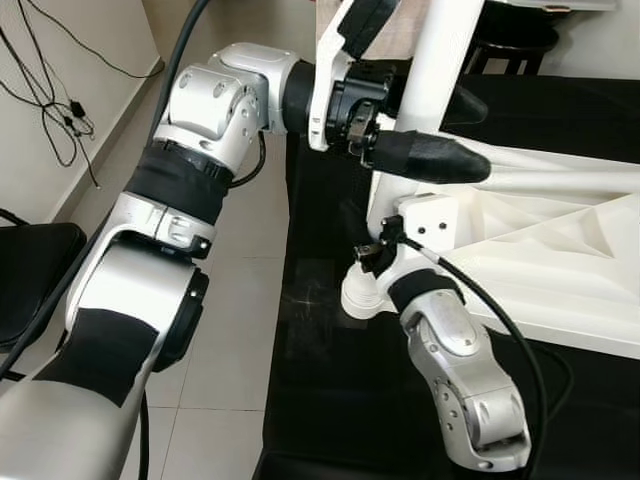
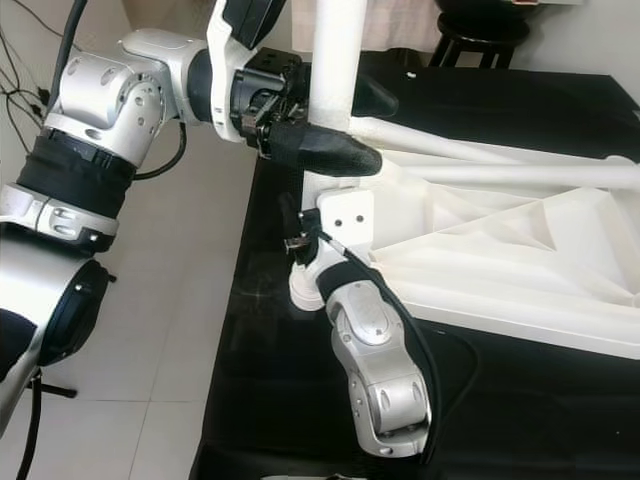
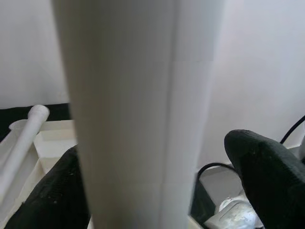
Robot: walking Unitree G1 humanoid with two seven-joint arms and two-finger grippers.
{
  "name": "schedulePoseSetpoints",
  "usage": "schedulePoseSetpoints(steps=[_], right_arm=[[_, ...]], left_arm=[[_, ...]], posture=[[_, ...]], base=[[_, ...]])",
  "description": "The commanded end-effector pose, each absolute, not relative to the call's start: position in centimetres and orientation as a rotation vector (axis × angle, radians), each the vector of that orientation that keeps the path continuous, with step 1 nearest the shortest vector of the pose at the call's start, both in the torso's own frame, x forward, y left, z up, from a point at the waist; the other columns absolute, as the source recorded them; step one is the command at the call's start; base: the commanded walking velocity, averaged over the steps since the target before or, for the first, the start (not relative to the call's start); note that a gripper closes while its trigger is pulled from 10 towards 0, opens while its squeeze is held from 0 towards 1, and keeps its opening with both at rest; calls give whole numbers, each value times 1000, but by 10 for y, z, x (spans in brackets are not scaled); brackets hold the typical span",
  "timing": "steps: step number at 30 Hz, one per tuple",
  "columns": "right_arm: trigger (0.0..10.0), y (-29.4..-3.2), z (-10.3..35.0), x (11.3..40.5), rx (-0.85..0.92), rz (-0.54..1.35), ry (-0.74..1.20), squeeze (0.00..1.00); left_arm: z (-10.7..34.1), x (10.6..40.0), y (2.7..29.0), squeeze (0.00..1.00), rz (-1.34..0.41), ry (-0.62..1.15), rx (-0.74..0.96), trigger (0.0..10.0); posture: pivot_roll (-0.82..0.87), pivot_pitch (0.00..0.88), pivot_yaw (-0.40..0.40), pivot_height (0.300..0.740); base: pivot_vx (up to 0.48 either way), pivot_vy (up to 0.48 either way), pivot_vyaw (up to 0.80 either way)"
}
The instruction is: Building children table
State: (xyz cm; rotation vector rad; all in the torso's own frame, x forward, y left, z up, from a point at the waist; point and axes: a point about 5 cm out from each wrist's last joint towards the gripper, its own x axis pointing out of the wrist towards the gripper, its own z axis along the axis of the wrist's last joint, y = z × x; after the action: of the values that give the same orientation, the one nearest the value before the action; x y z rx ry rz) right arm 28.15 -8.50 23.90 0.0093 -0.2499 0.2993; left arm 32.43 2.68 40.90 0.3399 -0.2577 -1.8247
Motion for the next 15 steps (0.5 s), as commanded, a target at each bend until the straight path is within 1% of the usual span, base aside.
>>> schedulePoseSetpoints(steps=[1,2,3,6,8,15], right_arm=[[10000,-75,213,283,41,345,-106,0],[10000,-75,213,283,41,346,-106,0],[10000,-74,213,283,41,348,-107,0],[10000,-74,214,283,41,348,-107,0],[10000,-74,214,283,40,348,-107,0],[10000,-75,215,284,37,354,-108,0]], left_arm=[[414,325,21,0,-1781,-294,389,10000],[416,328,18,0,-1719,-324,390,0],[416,331,16,0,-1682,-343,390,0],[417,332,15,0,-1667,-351,388,0],[421,332,13,0,-1646,-372,345,0],[421,331,10,0,-1668,-370,291,0]], posture=[[37,214,23,740],[36,214,23,740],[36,214,23,740],[36,214,23,740],[34,213,22,740],[30,211,21,740]], base=[[0,0,0],[0,0,0],[0,0,0],[0,0,0],[0,0,0],[0,0,0]])
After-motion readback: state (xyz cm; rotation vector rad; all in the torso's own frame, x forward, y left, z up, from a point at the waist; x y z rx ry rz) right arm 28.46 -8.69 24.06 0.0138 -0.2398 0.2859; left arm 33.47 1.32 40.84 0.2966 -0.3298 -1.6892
